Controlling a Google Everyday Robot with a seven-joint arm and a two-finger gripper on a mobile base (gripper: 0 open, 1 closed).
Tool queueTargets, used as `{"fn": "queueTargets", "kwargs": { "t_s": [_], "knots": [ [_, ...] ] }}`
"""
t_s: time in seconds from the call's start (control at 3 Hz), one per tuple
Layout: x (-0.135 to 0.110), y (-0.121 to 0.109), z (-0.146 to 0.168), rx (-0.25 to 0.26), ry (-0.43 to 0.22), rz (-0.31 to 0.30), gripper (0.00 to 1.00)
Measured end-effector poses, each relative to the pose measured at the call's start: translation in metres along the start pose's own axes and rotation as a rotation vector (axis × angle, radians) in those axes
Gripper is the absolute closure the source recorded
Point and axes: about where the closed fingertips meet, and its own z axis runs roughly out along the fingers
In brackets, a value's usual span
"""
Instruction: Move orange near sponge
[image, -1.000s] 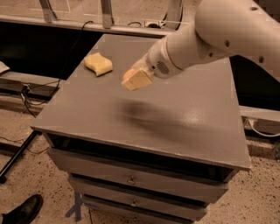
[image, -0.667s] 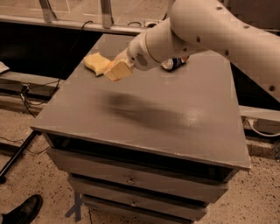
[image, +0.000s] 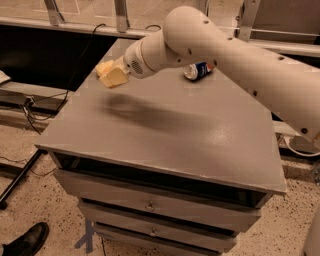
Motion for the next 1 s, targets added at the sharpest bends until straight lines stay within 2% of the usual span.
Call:
{"fn": "queueTargets", "kwargs": {
  "t_s": [0.33, 0.67, 1.0],
  "knots": [
    [0.010, -0.027, 0.014, 0.037, -0.009, 0.035, 1.00],
    [0.020, -0.051, 0.018, 0.075, -0.017, 0.060, 0.83],
    [0.032, -0.063, 0.022, 0.092, -0.019, 0.088, 0.59]
  ]
}}
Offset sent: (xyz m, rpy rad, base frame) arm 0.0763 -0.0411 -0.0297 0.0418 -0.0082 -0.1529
